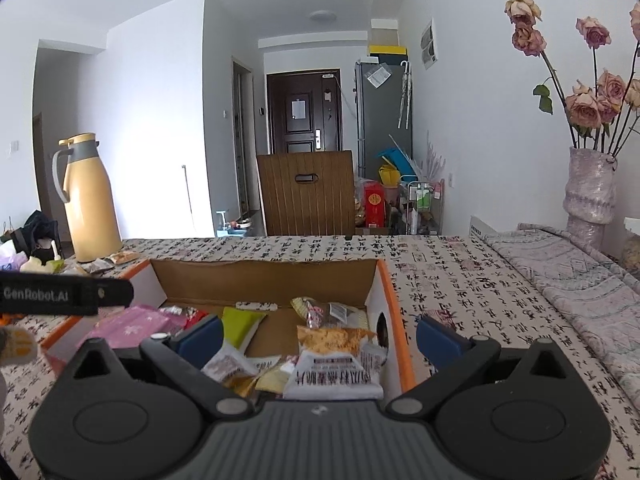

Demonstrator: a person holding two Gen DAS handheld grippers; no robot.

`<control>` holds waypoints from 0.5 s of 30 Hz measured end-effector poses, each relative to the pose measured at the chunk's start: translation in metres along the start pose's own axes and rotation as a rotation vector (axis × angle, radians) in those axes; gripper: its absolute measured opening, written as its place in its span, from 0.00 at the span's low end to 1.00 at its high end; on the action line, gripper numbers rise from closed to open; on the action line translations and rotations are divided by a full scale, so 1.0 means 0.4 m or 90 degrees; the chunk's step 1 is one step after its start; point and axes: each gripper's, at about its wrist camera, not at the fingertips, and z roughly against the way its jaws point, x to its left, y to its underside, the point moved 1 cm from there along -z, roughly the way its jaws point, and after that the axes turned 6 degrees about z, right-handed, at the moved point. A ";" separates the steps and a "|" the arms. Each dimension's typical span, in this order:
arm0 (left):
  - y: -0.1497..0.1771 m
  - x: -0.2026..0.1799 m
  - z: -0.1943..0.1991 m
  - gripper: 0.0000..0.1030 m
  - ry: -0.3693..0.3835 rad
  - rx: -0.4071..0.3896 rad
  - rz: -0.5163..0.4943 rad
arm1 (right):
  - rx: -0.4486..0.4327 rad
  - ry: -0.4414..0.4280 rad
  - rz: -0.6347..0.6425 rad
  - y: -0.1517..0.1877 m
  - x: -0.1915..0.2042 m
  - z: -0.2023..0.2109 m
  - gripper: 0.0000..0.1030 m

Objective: Organize snacks
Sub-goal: 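Move both tools back over the remaining sachets beside the box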

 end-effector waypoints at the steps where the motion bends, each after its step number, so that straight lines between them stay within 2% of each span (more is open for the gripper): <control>1: 0.003 -0.001 0.009 1.00 0.001 0.000 -0.001 | 0.001 0.001 0.001 0.003 0.001 0.011 1.00; 8: 0.038 -0.003 0.074 1.00 0.007 0.004 -0.003 | 0.016 -0.004 0.005 0.038 0.009 0.085 1.00; 15: 0.101 0.007 0.105 1.00 0.008 0.033 0.008 | 0.048 -0.012 0.003 0.094 0.014 0.131 1.00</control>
